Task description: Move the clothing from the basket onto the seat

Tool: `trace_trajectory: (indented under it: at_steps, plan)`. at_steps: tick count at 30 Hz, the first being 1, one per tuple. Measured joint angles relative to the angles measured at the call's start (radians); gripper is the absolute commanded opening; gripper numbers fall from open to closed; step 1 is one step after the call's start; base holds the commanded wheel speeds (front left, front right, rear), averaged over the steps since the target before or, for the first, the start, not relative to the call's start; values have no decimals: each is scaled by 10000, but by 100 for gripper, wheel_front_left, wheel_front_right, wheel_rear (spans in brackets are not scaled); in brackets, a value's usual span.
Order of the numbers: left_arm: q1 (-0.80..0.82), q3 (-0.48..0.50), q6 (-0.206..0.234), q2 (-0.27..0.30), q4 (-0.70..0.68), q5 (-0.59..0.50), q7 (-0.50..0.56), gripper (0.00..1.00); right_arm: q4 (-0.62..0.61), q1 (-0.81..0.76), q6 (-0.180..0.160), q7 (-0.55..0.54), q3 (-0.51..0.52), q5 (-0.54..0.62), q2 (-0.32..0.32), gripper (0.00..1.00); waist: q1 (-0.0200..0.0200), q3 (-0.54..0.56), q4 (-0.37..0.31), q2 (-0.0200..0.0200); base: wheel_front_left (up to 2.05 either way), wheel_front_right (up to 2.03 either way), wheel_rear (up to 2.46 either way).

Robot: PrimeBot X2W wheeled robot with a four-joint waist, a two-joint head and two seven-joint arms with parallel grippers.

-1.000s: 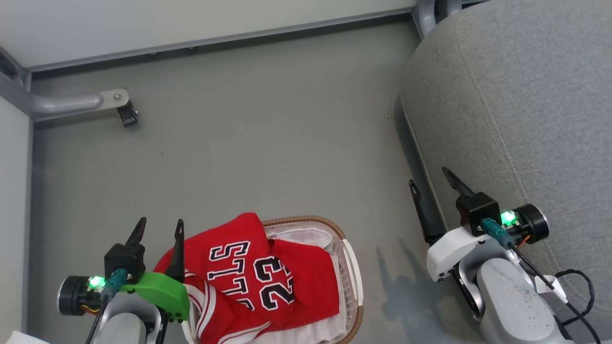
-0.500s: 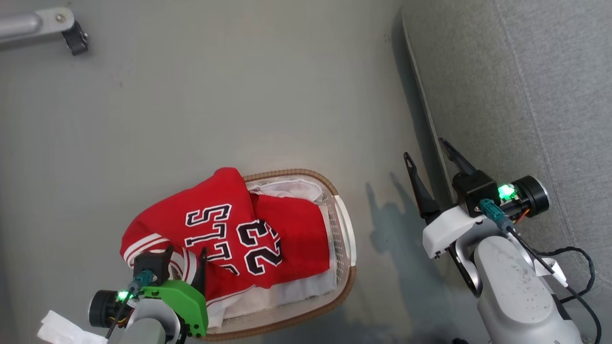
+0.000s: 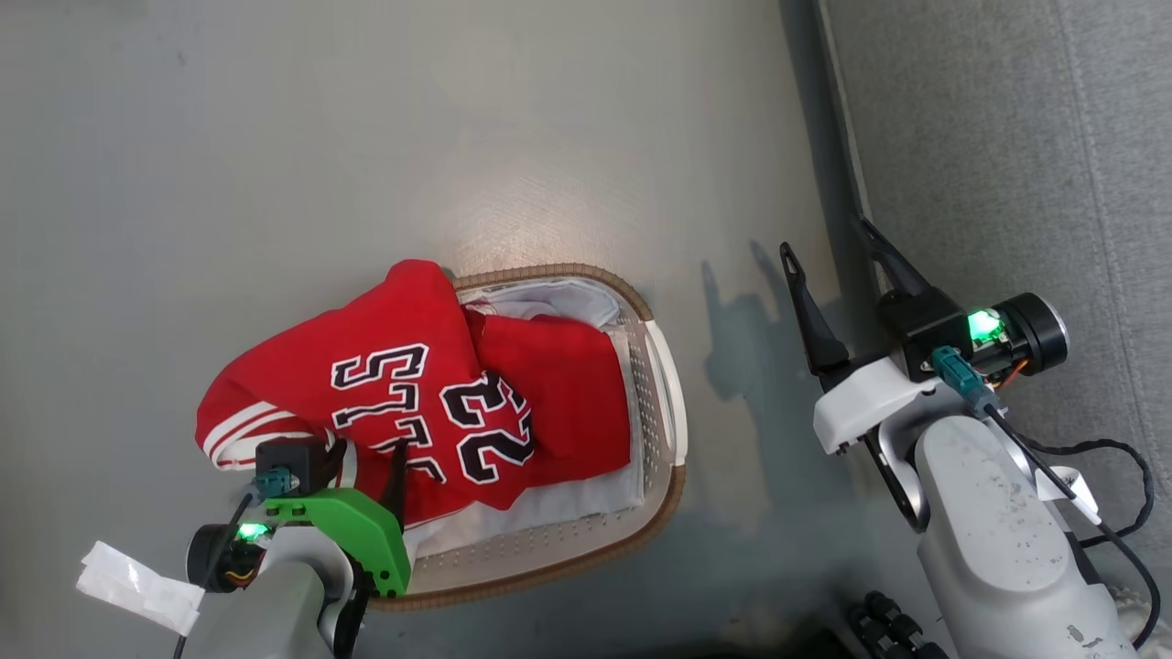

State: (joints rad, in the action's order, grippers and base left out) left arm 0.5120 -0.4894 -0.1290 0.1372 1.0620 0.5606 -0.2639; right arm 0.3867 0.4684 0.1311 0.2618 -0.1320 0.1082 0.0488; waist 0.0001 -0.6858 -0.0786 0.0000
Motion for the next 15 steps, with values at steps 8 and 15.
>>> trace_trajectory:
  at_steps: [8, 15]
  plan:
    - [460, -1197, 0, 203, -541, 2219, 0, 100, -173, 125, 0, 0, 17, -19, 2, 100, 0, -629, 33, 0, 0, 0, 0]
    - [872, -2140, 0, 727, -991, 3398, 0, 100, -286, 131, 0, 0, 38, -79, 4, 100, 0, -998, 12, 0, 0, 0, 0]
